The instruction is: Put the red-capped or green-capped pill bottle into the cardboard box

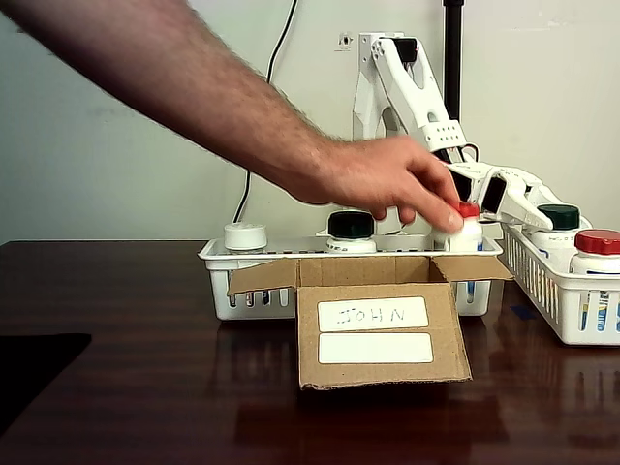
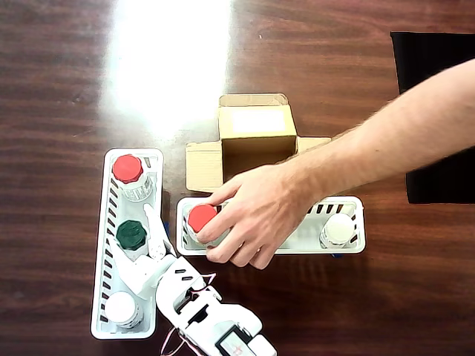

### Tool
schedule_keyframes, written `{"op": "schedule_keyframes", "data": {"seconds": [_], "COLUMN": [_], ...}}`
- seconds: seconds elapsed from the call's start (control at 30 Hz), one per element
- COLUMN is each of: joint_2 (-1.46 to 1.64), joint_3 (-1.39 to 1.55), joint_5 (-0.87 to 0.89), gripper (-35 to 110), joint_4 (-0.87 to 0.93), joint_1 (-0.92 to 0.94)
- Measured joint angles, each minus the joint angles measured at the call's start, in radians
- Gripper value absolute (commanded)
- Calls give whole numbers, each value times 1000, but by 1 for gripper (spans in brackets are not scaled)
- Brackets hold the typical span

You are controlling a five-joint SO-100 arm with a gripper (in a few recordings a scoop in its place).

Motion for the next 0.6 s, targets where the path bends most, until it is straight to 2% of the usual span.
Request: {"op": "schedule_keyframes", "data": {"seconds": [0.13, 0.2, 0.3, 0.5, 0.53, 0.6], "joint_2": [-26, -29, -29, -12, -3, 44], "joint_3": [-5, -17, -20, -20, -20, -21], "joint_5": [-5, -5, -5, -14, -21, -35], "gripper": [70, 65, 49, -3, -7, -4], "joint_4": [-20, -23, -23, -12, 2, 74], "joint_1": [18, 21, 23, 25, 25, 25]}}
